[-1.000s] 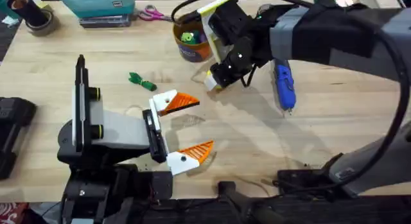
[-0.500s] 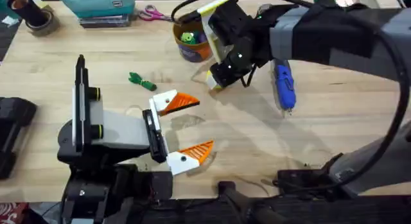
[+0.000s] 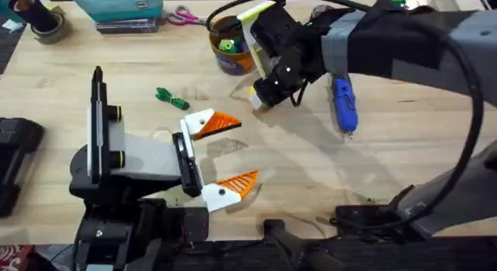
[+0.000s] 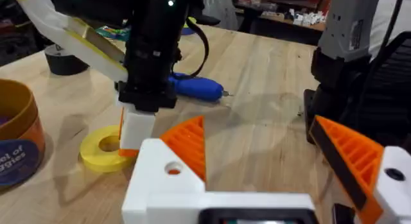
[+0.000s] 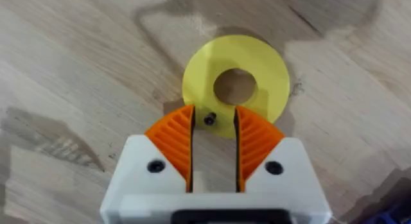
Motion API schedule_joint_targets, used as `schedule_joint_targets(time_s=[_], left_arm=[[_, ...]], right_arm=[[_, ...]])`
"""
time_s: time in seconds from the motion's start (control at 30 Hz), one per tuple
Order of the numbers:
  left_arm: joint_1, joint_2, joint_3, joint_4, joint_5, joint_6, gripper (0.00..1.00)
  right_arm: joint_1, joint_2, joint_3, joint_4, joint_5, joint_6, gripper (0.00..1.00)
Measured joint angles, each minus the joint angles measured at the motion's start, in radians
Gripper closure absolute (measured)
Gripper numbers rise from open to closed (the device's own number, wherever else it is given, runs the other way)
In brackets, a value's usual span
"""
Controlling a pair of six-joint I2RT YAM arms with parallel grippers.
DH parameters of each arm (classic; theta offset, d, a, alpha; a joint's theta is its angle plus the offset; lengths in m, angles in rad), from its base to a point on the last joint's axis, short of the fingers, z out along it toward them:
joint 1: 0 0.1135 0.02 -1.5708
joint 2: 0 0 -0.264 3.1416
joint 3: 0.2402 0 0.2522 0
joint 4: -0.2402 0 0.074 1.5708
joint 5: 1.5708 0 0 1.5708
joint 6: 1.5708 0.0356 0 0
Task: Pick up the gripper from the table and insert it into the empty holder that is missing its gripper. Then pick up a screw, insert it into the mounting hole, and use the screwdriver to tighten it. Finally, clean up the table by picking up the vegetable and placing it into the bucket.
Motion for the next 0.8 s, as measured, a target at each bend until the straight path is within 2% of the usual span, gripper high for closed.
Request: schedule_joint_targets(time_s=[0.5, 0.73, 0.8], left_arm=[[0.0, 0.0, 0.0, 0.0, 0.0, 0.0, 0.015], [0.0, 0.0, 0.0, 0.0, 0.0, 0.0, 0.014], [0.0, 0.0, 0.0, 0.0, 0.0, 0.0, 0.014]], right_arm=[[0.0, 0.0, 0.0, 0.008, -0.001, 0.0, 0.806], [0.0, 0.0, 0.0, 0.009, -0.001, -0.003, 0.904], [0.0, 0.0, 0.0, 0.011, -0.001, -0.003, 0.959]])
